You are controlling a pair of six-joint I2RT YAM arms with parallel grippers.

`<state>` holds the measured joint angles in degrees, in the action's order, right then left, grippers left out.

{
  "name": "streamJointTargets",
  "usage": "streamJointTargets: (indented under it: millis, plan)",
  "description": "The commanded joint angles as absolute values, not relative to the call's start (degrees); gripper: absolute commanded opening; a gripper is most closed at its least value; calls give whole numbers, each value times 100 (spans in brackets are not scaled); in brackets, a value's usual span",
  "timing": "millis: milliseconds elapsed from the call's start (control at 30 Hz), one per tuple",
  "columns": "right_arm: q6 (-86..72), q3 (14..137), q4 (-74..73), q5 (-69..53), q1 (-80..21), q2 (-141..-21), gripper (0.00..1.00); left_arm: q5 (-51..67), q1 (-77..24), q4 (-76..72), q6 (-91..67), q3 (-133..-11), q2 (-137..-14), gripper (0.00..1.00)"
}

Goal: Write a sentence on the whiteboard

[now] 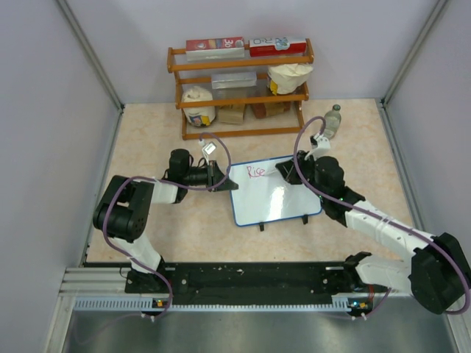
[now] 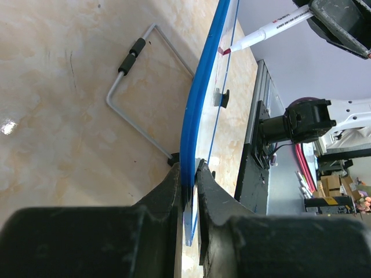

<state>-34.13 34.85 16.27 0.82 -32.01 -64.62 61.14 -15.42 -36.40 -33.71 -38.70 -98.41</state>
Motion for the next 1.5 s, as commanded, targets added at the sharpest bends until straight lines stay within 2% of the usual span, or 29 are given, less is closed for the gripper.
streamJointTargets:
  millis: [0, 433, 900, 1467]
  plan:
    - [-3270, 3480, 1538, 448, -3103, -6302, 0, 5818, -1564, -3472, -3111, -3929, -9993, 0]
    - [-3393, 3630, 1591, 299, -3050, -5801, 0, 5827, -1564, -3472, -3111, -3938, -10002, 0]
    - [-3208, 3551, 1538, 396, -3023, -6240, 0, 5818, -1564, -3454, -3094, -3938, -9984, 0]
    - [-3217, 3366, 1564, 97, -3023, -5942, 0, 5801, -1564, -3393, -3067, -3955, -9949, 0]
